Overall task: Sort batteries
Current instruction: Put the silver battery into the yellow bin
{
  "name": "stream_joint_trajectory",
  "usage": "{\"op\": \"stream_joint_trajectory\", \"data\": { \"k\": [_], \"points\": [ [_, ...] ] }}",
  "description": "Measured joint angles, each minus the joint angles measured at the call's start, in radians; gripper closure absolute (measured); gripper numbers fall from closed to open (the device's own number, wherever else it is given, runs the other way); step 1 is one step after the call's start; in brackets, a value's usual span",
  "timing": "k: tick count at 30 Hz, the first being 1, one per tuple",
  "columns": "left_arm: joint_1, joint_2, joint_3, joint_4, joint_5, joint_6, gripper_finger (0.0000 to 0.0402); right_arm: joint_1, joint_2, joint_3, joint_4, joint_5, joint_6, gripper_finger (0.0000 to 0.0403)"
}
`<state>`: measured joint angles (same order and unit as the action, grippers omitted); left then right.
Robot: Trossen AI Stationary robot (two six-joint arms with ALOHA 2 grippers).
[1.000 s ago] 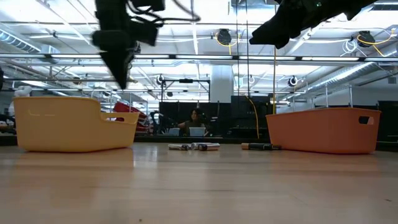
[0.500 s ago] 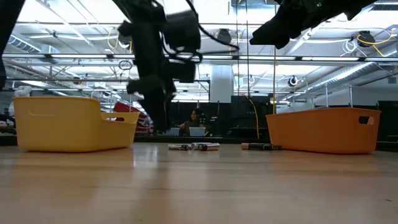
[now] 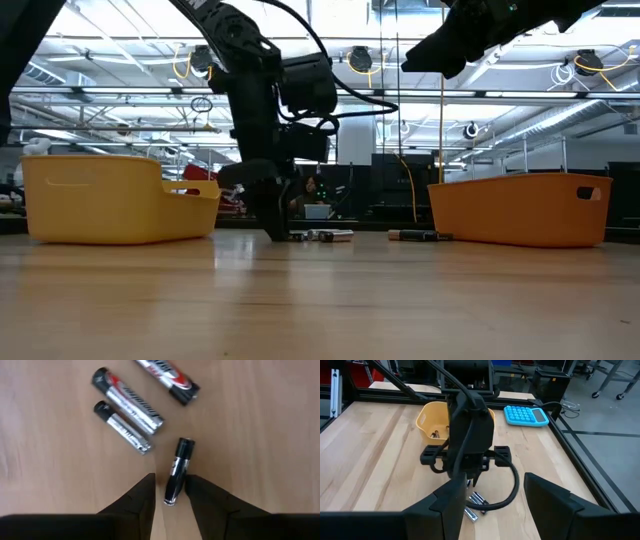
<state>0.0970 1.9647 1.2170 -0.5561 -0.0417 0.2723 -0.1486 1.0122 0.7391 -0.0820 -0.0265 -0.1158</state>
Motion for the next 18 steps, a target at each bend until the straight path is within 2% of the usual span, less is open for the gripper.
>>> {"op": "stream_joint_trajectory", "data": {
  "k": [2, 5, 6, 8, 11, 13, 18],
  "points": [
    [-0.01, 0.017, 0.001, -0.012, -0.013, 0.029, 0.0302, 0.0, 0.0, 0.0, -0.002, 0.0, 0.0, 0.0213],
    [-0.024, 0.018, 0.005, -0.043, -0.042, 0.048, 0.0372, 0.0, 0.0, 0.0, -0.003, 0.0, 0.0, 0.0213],
    [-0.03, 0.012, 0.012, -0.063, -0.046, 0.044, 0.0381, 0.0, 0.0, 0.0, -0.003, 0.0, 0.0, 0.0213],
    [-0.041, -0.005, 0.041, -0.128, -0.074, 0.022, 0.0381, 0.0, 0.0, 0.0, -0.005, 0.0, -0.002, 0.0213],
    [-0.069, -0.049, 0.092, -0.311, -0.137, -0.02, 0.0381, 0.0, 0.0, 0.0, -0.006, 0.0, -0.005, 0.0213],
    [-0.088, -0.105, 0.146, -0.336, -0.171, -0.062, 0.0381, 0.0, 0.0, 0.0, -0.008, 0.001, -0.005, 0.0213],
    [-0.106, -0.239, 0.163, -0.578, -0.149, -0.318, 0.0381, 0.0, 0.0, -0.001, -0.017, 0.003, -0.005, 0.0213]
  ]
}}
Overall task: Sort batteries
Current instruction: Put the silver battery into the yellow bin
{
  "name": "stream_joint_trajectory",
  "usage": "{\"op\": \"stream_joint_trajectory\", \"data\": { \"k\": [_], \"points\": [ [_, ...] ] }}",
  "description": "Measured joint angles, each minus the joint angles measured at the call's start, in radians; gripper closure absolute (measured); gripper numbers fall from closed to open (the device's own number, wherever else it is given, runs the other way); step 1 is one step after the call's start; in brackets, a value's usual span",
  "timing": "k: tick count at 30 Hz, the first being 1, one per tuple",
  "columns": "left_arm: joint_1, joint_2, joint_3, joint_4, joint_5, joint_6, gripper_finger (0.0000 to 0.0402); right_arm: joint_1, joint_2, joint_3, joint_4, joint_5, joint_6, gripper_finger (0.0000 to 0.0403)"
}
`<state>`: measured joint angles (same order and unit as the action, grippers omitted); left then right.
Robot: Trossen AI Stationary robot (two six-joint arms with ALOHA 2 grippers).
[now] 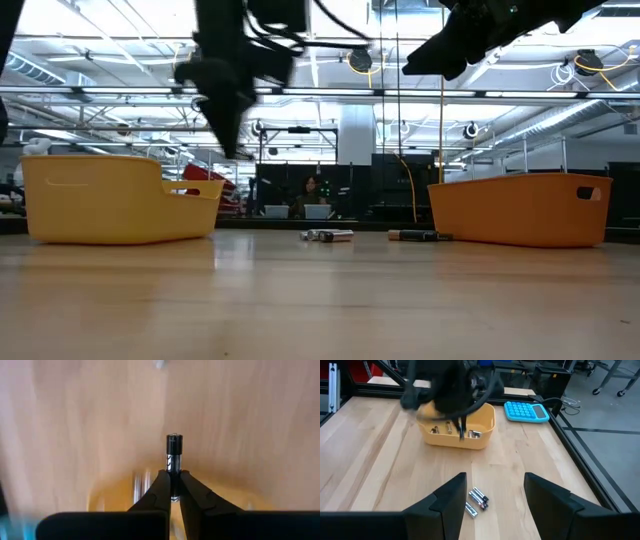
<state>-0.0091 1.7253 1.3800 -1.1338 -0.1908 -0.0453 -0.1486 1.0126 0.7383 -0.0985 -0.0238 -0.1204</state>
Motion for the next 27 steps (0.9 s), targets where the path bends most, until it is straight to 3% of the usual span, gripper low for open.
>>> {"op": "stream_joint_trajectory", "data": {
  "k": [3, 6, 11, 15, 19, 22, 27],
  "points": [
    [0.003, -0.057, 0.0, -0.19, -0.017, -0.159, 0.0369, 0.0, 0.0, 0.0, 0.006, 0.0, 0.0, 0.0213],
    [-0.011, -0.07, -0.014, -0.208, -0.084, -0.234, 0.0335, 0.0, 0.0, 0.0, 0.013, 0.0, 0.0, 0.0213],
    [-0.034, -0.069, -0.029, -0.218, -0.082, -0.259, 0.024, 0.0, 0.0, 0.0, 0.013, 0.0, 0.003, 0.0213],
    [-0.022, -0.061, -0.031, -0.188, -0.147, -0.198, 0.0178, 0.0, 0.0, 0.0, 0.012, 0.001, 0.004, 0.0213],
    [0.003, -0.062, -0.031, 0.09, -0.173, -0.099, 0.016, 0.0, 0.0, 0.0, 0.013, 0.001, 0.004, 0.0213],
    [0.02, -0.034, -0.028, 0.323, -0.132, -0.049, 0.0164, 0.0, 0.0, 0.0, 0.012, 0.002, 0.004, 0.0213],
    [0.03, 0.068, -0.03, 0.532, -0.13, 0.007, 0.0178, 0.0, 0.0, 0.0, -0.003, 0.002, 0.013, 0.0213]
  ]
}}
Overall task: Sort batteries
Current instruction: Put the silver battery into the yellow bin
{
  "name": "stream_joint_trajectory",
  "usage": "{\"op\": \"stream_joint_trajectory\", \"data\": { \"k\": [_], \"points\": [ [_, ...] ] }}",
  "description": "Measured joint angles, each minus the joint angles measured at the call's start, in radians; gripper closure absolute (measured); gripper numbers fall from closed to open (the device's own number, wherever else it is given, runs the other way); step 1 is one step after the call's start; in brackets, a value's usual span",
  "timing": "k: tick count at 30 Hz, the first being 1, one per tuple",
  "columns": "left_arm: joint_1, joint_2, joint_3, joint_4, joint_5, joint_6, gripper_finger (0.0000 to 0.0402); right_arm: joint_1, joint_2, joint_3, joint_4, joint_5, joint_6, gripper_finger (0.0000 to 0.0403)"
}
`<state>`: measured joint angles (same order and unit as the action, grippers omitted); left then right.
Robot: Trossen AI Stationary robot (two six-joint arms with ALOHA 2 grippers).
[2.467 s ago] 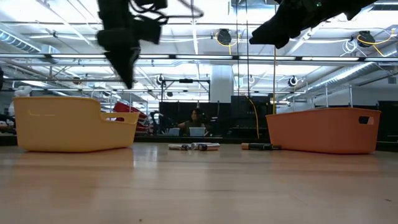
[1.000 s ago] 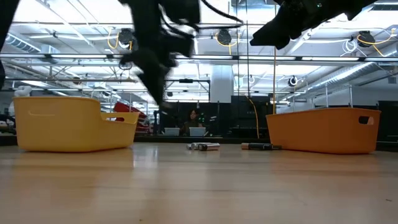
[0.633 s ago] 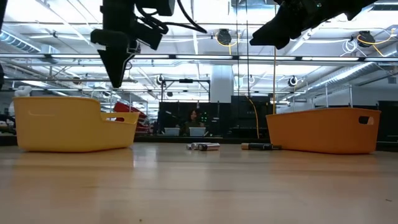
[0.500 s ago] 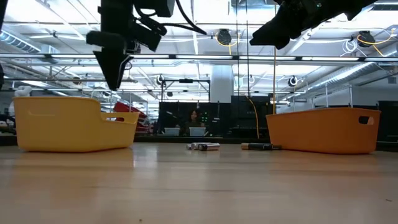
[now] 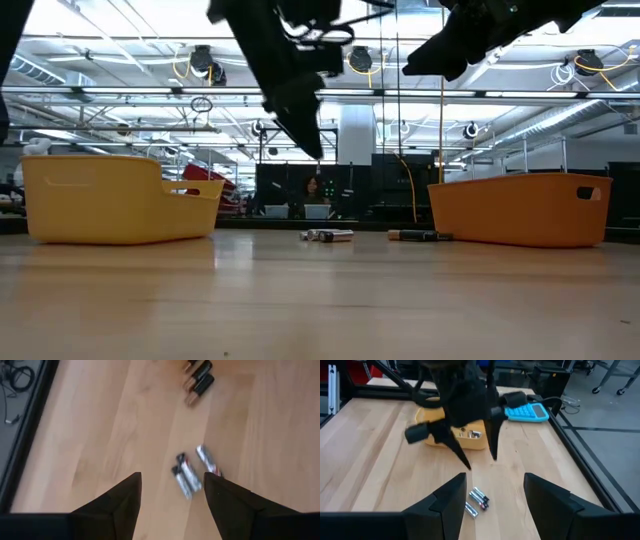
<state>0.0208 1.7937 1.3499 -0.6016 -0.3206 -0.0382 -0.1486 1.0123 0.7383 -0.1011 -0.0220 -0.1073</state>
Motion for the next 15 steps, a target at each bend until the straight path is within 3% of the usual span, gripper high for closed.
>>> {"op": "stream_joint_trajectory", "data": {
  "k": [15],
  "points": [
    [-0.006, 0.195, 0.001, 0.17, 0.113, 0.0, 0.0197, -0.001, 0.0, 0.0, -0.013, 0.001, -0.006, 0.0213]
  ]
}}
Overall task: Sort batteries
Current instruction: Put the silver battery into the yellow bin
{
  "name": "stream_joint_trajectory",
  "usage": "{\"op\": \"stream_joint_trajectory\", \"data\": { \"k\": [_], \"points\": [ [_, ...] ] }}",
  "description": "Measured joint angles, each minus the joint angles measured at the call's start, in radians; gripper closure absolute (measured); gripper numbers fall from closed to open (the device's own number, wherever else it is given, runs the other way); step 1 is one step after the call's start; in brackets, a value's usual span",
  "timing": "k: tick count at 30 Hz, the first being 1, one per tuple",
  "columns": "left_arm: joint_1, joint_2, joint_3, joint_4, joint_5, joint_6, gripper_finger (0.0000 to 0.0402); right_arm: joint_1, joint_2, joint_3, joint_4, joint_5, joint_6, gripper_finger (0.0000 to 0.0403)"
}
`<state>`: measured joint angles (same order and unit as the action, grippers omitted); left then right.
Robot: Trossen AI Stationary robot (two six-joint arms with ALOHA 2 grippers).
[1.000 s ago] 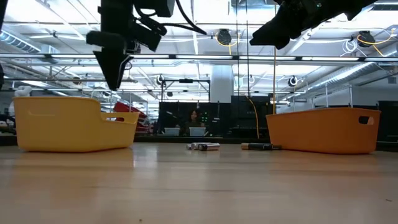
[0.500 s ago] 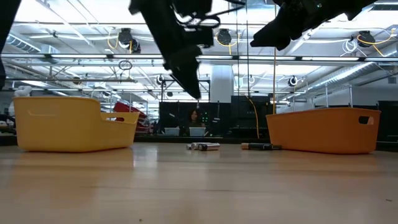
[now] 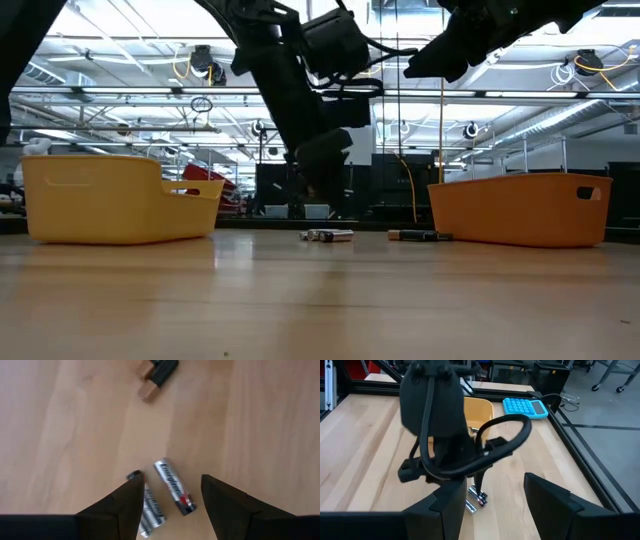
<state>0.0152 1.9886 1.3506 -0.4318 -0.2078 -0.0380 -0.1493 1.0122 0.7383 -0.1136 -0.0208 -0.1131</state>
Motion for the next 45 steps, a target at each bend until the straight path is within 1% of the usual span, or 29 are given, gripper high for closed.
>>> {"op": "stream_joint_trajectory", "data": {
  "k": [10, 12, 15, 17, 19, 23, 25, 28, 31, 33, 36, 38, 41, 45],
  "points": [
    [-0.004, 0.048, 0.001, 0.027, 0.007, 0.004, 0.0197, 0.001, 0.0, 0.0, 0.005, 0.0, 0.0, 0.0213],
    [-0.004, 0.067, 0.001, 0.043, 0.011, 0.023, 0.0198, 0.0, 0.0, 0.0, 0.005, 0.0, 0.0, 0.0213],
    [-0.005, 0.092, 0.002, 0.04, 0.017, 0.028, 0.0211, 0.0, 0.0, 0.0, 0.005, -0.001, -0.001, 0.0213],
    [-0.005, 0.103, 0.005, 0.038, 0.023, 0.036, 0.0231, 0.001, 0.0, 0.0, 0.005, -0.001, -0.001, 0.0213],
    [-0.006, 0.112, 0.006, 0.037, 0.028, 0.048, 0.0262, 0.001, 0.0, 0.0, 0.005, -0.001, -0.003, 0.0213],
    [-0.008, 0.111, 0.006, 0.014, 0.033, 0.062, 0.0358, 0.001, 0.0, 0.0, 0.005, -0.002, -0.003, 0.0213],
    [-0.014, 0.104, 0.007, -0.004, 0.027, 0.071, 0.036, 0.0, 0.0, 0.0, 0.005, -0.002, -0.003, 0.0213],
    [-0.046, 0.09, 0.025, -0.074, 0.002, 0.055, 0.036, 0.001, 0.0, 0.0, -0.001, -0.002, -0.003, 0.0213],
    [-0.108, 0.048, 0.029, -0.175, -0.039, 0.038, 0.036, 0.001, 0.0, 0.0, -0.007, -0.002, -0.003, 0.0213],
    [-0.153, -0.005, 0.045, -0.23, -0.075, 0.0, 0.036, 0.001, 0.0, 0.0, -0.011, -0.002, -0.003, 0.0213],
    [-0.2, -0.118, 0.055, -0.358, -0.09, -0.113, 0.036, 0.001, 0.0, 0.0, -0.011, -0.002, -0.003, 0.0213],
    [-0.231, -0.177, 0.033, -0.443, -0.108, -0.205, 0.036, 0.001, 0.0, 0.0, -0.009, -0.002, -0.003, 0.0213],
    [-0.285, -0.275, -0.025, -0.543, -0.177, -0.343, 0.0356, 0.001, 0.0, 0.0, 0.0, -0.002, -0.003, 0.0213],
    [-0.321, -0.38, -0.149, -0.646, -0.285, -0.519, 0.0303, 0.001, 0.0, 0.0, 0.024, -0.002, 0.004, 0.0213]
  ]
}}
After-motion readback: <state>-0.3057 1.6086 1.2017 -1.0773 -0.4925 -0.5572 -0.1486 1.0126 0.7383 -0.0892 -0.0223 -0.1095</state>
